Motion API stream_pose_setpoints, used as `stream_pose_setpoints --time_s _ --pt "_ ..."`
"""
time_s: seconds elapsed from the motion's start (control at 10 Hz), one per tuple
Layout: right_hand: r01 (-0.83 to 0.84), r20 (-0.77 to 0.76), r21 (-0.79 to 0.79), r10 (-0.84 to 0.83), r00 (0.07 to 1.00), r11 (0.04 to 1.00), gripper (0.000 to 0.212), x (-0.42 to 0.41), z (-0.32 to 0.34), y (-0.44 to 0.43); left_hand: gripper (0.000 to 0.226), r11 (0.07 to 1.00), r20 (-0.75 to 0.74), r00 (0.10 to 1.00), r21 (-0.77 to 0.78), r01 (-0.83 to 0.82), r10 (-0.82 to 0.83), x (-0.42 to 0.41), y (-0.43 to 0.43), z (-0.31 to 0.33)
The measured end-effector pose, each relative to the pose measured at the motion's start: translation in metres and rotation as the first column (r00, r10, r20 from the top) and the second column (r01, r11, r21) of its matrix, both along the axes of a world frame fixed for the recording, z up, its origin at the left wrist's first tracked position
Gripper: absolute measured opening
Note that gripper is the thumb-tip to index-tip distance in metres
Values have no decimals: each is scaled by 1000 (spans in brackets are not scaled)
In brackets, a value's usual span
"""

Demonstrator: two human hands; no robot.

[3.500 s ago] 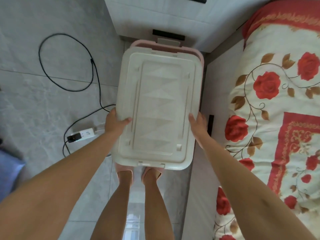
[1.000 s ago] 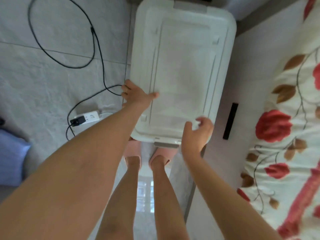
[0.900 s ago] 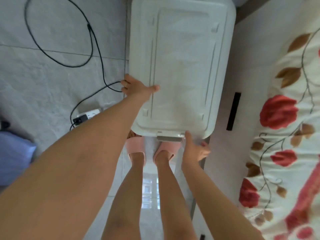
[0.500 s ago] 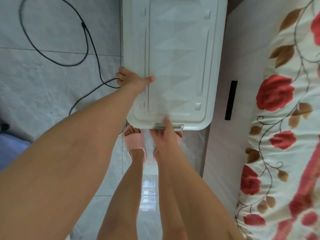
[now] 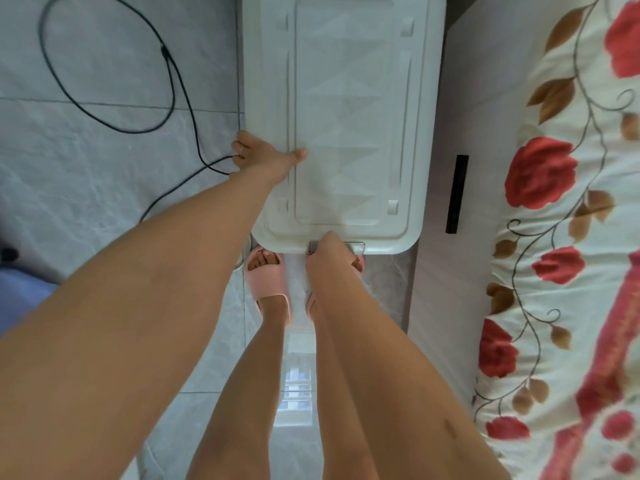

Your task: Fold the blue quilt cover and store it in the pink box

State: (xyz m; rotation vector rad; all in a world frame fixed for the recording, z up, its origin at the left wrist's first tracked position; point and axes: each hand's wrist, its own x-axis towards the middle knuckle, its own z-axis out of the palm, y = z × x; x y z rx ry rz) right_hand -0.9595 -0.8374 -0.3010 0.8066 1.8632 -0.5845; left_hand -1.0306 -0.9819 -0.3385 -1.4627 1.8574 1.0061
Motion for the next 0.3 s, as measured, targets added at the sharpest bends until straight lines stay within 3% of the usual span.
stream_pose_setpoints --time_s 0.1,0.2,0.3 --pt "-31 110 22 28 993 999 29 -15 7 -1 122 1000 17 1000 -7 16 -15 1 7 3" --pt "412 225 -130 -378 898 902 17 -24 -1 10 115 999 46 999 -37 19 -17 2 19 14" --pt "719 248 -130 -679 690 683 21 -46 32 39 98 996 92 992 -28 88 -85 12 38 44"
